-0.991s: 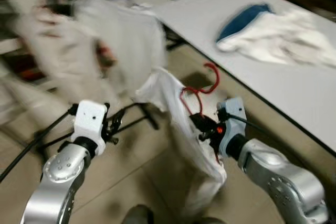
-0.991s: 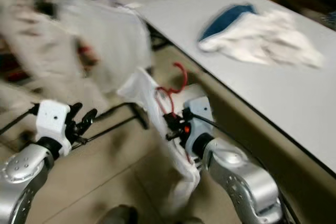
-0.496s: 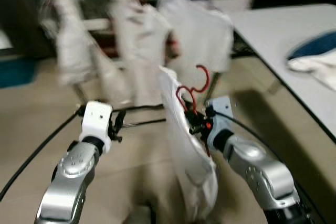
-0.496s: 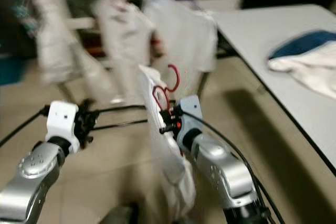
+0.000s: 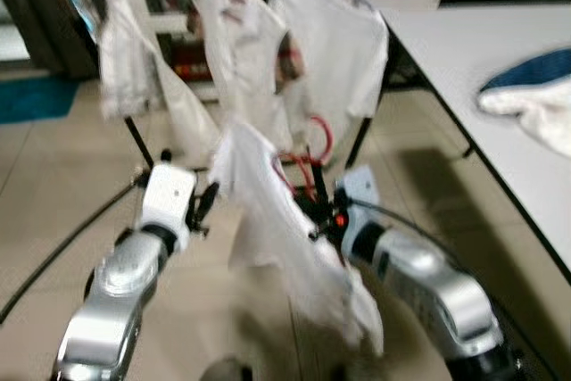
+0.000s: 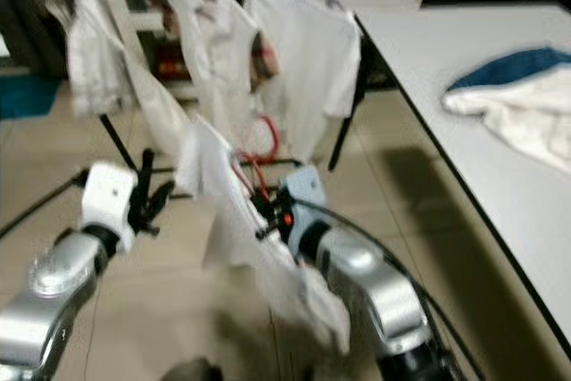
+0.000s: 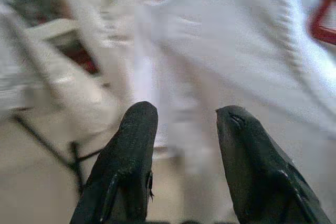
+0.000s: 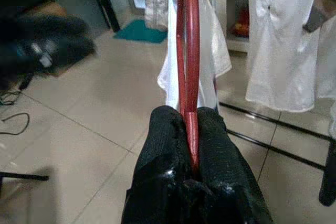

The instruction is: Hang hanger

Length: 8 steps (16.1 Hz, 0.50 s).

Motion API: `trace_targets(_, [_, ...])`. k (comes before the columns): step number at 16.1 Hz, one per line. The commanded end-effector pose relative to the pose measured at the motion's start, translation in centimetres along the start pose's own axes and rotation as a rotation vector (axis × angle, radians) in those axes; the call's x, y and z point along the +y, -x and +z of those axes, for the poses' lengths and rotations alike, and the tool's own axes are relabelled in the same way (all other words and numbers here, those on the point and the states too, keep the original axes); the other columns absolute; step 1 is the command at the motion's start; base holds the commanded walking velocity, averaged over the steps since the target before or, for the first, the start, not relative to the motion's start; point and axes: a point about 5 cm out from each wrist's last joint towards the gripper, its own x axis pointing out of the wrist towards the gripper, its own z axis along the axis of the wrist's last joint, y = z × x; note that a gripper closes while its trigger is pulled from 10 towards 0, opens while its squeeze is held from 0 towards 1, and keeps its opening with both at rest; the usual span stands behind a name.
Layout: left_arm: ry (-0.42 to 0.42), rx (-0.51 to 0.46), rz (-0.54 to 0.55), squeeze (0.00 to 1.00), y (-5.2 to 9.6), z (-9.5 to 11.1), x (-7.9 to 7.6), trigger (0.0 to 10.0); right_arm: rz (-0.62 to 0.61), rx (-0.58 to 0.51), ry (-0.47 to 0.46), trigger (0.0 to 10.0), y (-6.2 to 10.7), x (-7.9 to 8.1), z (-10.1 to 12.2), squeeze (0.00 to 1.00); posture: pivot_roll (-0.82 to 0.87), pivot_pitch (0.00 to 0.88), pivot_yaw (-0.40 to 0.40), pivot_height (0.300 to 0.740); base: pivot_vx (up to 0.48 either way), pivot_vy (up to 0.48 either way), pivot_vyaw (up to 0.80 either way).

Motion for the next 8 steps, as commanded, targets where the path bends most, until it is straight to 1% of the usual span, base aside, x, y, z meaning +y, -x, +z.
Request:
trace_targets(1, [0.014,0.011,-0.026,1.00,0.2,-0.3,0.2,10.0,0.031,-0.051,0.024,10.0,0.2,0.3,1.3,0.00,-0.02,0.110,0.017,0.740,0.000,0.000,0.00])
trace_targets(3, [0.001,0.012,-0.022,1.00,0.1,-0.3,1.4,10.0,0.079,-0.059,0.035,10.0,0.3,0.4,2.2,0.00,-0.02,0.113,0.018,0.740,0.000,0.000,0.00])
trace_targets(5, [-0.035,0.027,-0.025,1.00,0.0,-0.2,2.8,10.0,0.132,-0.052,0.051,10.0,0.5,0.3,3.0,0.00,-0.02,0.115,0.019,0.740,0.000,0.000,0.00])
trace_targets(6, [-0.053,0.027,0.007,1.00,0.2,-0.1,4.1,10.0,0.177,-0.040,0.084,10.0,0.8,0.1,3.4,0.00,-0.03,0.118,0.023,0.740,0.000,0.000,0.00])
trace_targets(7, [-0.063,0.025,0.018,1.00,0.3,0.0,4.7,10.0,0.198,-0.033,0.099,10.0,1.0,0.0,3.6,0.00,-0.03,0.118,0.023,0.740,0.000,0.000,0.00])
trace_targets(8, [-0.102,0.022,0.066,1.00,0.9,0.3,6.7,10.0,0.260,-0.014,0.141,10.0,1.5,-0.3,4.1,0.00,-0.03,0.122,0.021,0.740,0.000,0.000,0.00])
